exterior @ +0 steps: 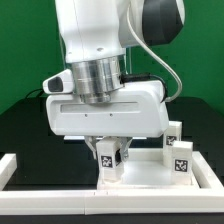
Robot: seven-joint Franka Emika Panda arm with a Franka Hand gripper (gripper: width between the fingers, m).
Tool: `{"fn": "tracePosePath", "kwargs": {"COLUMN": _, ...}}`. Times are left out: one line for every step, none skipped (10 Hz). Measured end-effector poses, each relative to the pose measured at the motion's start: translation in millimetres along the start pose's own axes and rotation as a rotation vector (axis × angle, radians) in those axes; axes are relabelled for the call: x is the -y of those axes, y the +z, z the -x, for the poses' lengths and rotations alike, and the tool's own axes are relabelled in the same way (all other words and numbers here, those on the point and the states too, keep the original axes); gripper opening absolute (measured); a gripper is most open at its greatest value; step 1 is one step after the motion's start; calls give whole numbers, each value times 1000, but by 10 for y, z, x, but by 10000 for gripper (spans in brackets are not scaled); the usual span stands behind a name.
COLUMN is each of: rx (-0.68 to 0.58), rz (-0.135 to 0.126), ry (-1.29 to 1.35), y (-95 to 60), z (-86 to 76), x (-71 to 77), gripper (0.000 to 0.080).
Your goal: Assemble square table
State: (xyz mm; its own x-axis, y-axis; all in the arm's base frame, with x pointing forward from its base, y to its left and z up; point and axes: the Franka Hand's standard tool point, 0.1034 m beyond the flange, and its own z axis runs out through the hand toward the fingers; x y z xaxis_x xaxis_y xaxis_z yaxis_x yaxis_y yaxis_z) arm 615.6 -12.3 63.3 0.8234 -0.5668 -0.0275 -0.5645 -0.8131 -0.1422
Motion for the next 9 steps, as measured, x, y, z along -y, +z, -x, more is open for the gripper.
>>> {"fn": "tracePosePath", "kwargs": {"rx": 3, "rz": -12, "ry": 185, "y": 9, "z": 25, "x": 56, "gripper": 280}}
{"fn": "tracePosePath", "kwargs": {"rx": 0, "rz": -23, "ry": 411, "y": 29, "z": 82, "x": 170, "gripper": 280}}
{"fn": "tracePosePath", "kwargs": {"rx": -16, "rz": -53, "ry": 599, "y": 51, "z": 100, "x": 213, "gripper": 280}}
{"fn": "tracePosePath", "kwargs": {"rx": -39, "rz": -97, "ry": 795, "y": 62, "z": 102, "x": 219, "gripper": 281}}
{"fn": "tracePosePath", "kwargs": {"rx": -44, "rz": -112, "ry": 896, "y": 41, "z": 100, "x": 210, "gripper": 281}}
{"fn": "tracePosePath", "kwargs": {"rx": -39, "rz": -120, "ry": 944, "y": 41, "z": 89, "x": 204, "gripper": 281}}
{"fn": "tracePosePath", "kwargs": {"rx": -36, "rz": -127, "ry": 977, "y": 40, "z": 90, "x": 205, "gripper": 281}}
{"fn": "tracePosePath", "kwargs": {"rx": -31, "rz": -128, "ry": 1030, "y": 46, "z": 95, "x": 209, "gripper": 281}}
{"fn": "tracePosePath", "kwargs": {"rx": -32, "rz": -128, "ry": 1011, "y": 46, "z": 95, "x": 210, "gripper": 281}}
